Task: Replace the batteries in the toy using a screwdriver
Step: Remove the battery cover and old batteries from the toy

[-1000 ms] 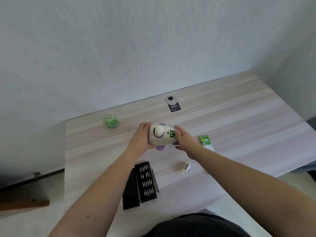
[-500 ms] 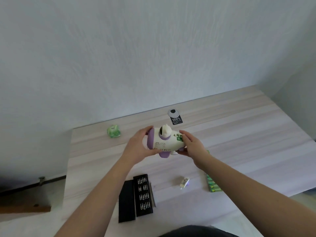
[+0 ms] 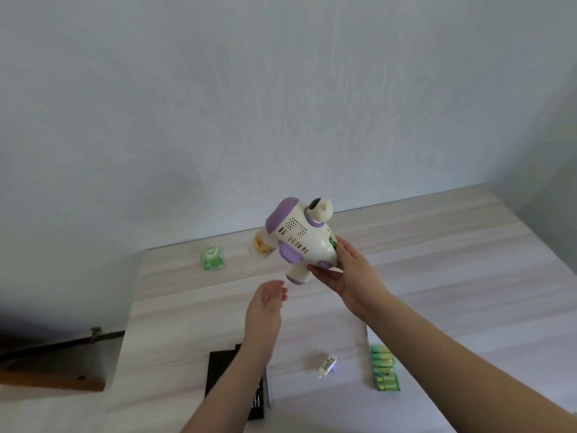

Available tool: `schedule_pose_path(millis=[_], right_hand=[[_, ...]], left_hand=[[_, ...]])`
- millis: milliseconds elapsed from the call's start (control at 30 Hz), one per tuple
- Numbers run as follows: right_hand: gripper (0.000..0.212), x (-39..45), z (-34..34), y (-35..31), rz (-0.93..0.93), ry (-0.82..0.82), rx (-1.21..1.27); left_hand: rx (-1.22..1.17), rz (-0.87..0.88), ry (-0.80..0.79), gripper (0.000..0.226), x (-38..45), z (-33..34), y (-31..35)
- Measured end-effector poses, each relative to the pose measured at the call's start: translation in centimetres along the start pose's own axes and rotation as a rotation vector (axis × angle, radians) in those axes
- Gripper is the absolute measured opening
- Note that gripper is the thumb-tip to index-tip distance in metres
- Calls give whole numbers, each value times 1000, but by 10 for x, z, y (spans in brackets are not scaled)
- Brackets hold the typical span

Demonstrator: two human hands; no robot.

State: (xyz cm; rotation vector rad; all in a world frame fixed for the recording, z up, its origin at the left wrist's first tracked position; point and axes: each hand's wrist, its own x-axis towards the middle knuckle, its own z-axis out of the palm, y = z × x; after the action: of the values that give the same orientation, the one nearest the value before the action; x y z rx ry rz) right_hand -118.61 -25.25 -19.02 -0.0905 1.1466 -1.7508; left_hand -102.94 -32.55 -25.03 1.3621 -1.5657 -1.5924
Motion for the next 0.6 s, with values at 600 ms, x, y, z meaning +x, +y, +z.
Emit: schedule_pose_path(millis=[600], right_hand=[[33,16,-2,4,94,-47,-53]], left_hand=[[-340,48,-149,17,23,-6,47]])
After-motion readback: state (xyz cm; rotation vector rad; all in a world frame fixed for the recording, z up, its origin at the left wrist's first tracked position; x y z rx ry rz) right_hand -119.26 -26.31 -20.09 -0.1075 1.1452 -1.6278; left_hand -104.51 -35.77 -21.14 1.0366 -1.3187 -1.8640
